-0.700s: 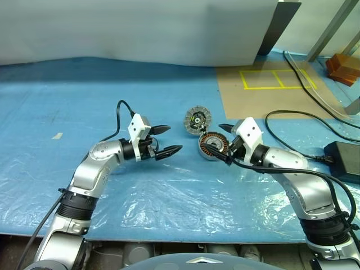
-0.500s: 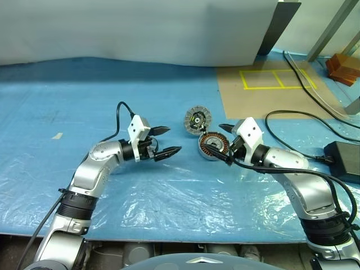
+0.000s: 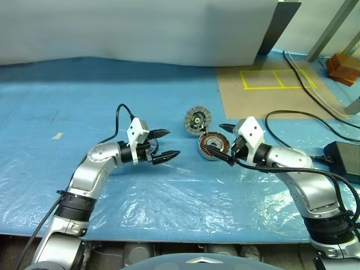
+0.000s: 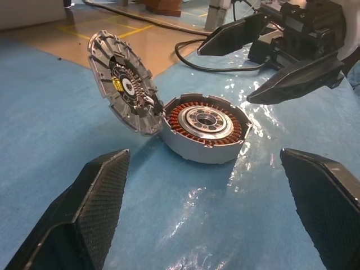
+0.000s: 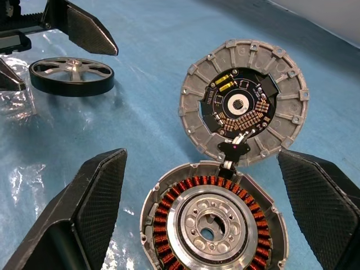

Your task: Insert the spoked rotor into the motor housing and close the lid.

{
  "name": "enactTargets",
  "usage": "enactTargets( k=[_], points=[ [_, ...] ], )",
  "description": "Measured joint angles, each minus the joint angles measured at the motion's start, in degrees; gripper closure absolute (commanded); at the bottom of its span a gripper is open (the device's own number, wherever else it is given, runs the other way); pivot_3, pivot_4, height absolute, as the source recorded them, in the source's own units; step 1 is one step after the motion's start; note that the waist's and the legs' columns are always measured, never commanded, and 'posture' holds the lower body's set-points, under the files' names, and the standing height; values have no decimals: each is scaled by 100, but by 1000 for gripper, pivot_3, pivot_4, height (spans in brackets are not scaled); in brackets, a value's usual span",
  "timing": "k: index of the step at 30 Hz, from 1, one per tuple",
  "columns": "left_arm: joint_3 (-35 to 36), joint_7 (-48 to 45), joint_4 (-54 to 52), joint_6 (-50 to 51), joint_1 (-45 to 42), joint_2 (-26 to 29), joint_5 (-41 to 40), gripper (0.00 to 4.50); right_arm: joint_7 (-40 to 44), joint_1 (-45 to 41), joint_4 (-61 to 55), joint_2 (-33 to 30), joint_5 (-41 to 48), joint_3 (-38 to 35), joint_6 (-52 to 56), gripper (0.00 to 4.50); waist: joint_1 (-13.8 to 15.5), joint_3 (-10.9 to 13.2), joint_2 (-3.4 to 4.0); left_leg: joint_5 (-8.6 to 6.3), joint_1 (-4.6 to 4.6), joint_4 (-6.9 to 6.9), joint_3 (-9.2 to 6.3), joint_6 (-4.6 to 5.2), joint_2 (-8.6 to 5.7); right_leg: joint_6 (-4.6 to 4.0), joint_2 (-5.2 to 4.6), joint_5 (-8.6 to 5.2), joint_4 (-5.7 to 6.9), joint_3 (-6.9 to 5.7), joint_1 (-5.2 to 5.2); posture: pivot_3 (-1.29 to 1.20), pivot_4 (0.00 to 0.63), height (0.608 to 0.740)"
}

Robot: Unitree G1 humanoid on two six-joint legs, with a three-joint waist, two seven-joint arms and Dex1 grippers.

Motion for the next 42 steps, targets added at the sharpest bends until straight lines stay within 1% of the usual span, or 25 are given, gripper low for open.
enactTargets(
  k=[12,15,19,25,29,33,37,42],
  points=[
    [-1,-74,181,-255,44,-70,74,0,249,-116,0,-177,2,3,1,18,0,0,0,2,0,0,0,3,0,0,0,0,0,0,0,0,150,740],
    [0,-63,181,-259,47,-79,76,0,443,-143,0,-343,2,30,7,18,3,0,0,1,0,1,0,1,-1,-2,-1,-1,1,0,0,0,150,740],
    [-12,-43,181,-252,27,-129,84,0,848,-399,77,-712,-23,103,-36,18,-3,0,0,2,1,2,0,4,0,-11,0,-6,3,2,0,0,150,740],
    [-67,7,173,-223,17,-218,103,0,1897,-1175,792,-1329,-325,751,-470,18,-8,0,0,10,2,3,2,18,3,-15,1,-8,5,2,0,0,150,740],
    [-90,64,145,-209,41,-275,106,0,2324,-1619,1576,-1326,-701,1242,-881,18,-11,0,0,12,-3,8,5,23,3,-16,0,-7,6,2,-1,0,150,740],
    [-88,137,24,-207,168,-288,105,0,2707,-1816,2014,-1325,-883,1499,-1102,18,-8,0,0,13,-5,11,11,29,5,-17,0,-8,7,2,-2,0,150,740],
    [-89,212,-130,-187,320,-288,104,0,2969,-1946,2392,-1328,-1095,1655,-1313,18,-9,0,0,13,-6,16,18,36,8,-18,-2,-7,10,2,-3,0,150,740],
    [-90,321,-326,-82,526,-297,101,0,3120,-2064,2639,-1252,-1326,1674,-1557,18,-17,0,0,14,-6,18,39,42,22,-31,0,0,13,4,-17,0,150,740]
  ],
)
